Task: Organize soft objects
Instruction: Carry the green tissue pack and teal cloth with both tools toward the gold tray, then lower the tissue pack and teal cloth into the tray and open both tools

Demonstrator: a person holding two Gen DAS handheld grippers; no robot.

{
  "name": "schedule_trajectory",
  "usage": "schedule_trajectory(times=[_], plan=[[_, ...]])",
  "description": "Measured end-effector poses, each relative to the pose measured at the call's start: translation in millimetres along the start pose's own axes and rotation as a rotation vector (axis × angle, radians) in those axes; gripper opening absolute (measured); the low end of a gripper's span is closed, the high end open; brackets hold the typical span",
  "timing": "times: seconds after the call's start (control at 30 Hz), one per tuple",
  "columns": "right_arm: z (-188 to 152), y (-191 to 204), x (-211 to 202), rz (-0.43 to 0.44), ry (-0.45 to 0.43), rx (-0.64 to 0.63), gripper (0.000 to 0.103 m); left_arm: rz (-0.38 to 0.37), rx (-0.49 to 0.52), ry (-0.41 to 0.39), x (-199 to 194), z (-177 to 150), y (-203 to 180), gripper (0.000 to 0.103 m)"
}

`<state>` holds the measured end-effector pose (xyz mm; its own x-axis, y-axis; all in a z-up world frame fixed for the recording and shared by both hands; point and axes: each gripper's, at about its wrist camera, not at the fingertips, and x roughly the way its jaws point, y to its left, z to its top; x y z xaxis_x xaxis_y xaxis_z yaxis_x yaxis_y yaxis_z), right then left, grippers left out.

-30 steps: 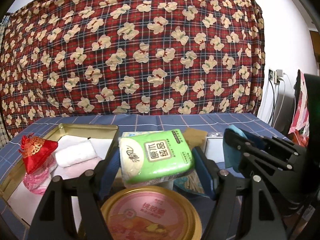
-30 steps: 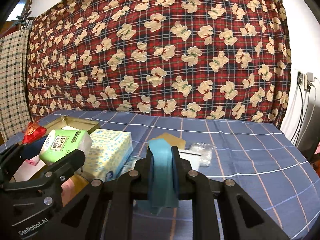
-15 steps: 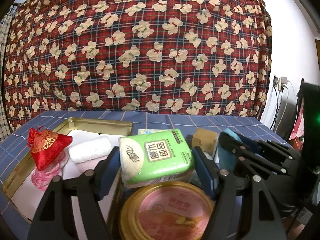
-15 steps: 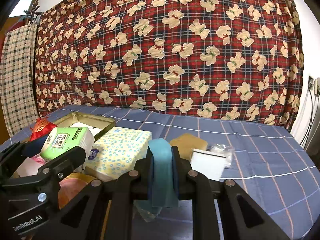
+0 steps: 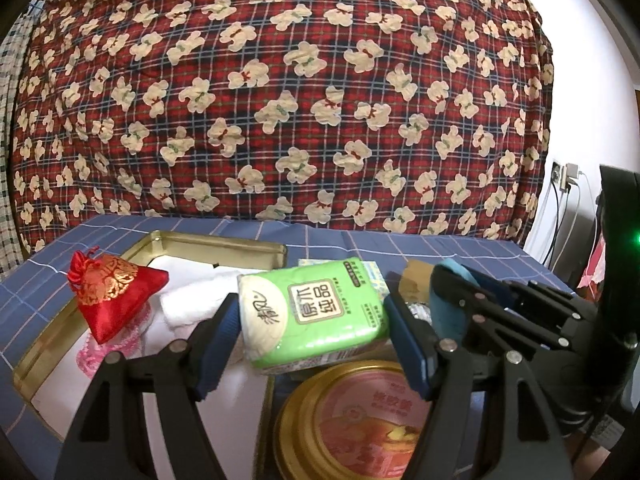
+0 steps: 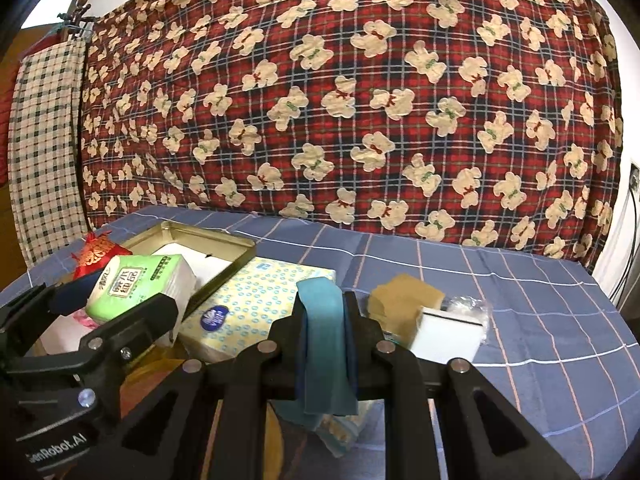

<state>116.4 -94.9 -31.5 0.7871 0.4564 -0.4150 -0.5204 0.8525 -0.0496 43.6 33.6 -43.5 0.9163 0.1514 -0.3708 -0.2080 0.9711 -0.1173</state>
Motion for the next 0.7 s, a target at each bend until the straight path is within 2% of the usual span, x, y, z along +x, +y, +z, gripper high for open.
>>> schedule_trajectory(times=[0.23,0.43,0.7], plan=[[14.9,17.1,0.8,0.068,0.010,0.011,0.017,0.024,0.003,-0.016,-12.2,9.4,14.2,0.072],[36.1,40.4,6.7,0.152,0.025,0.026,0.018,0.075,-0.023,-0.033,-20.6,22.7,44.4,0.072],[54.9,90.3,19.1,0.248,0.059,-0.030,0.018,0.202,-0.071,-0.003,-24.1,26.2,103.5,0.072]])
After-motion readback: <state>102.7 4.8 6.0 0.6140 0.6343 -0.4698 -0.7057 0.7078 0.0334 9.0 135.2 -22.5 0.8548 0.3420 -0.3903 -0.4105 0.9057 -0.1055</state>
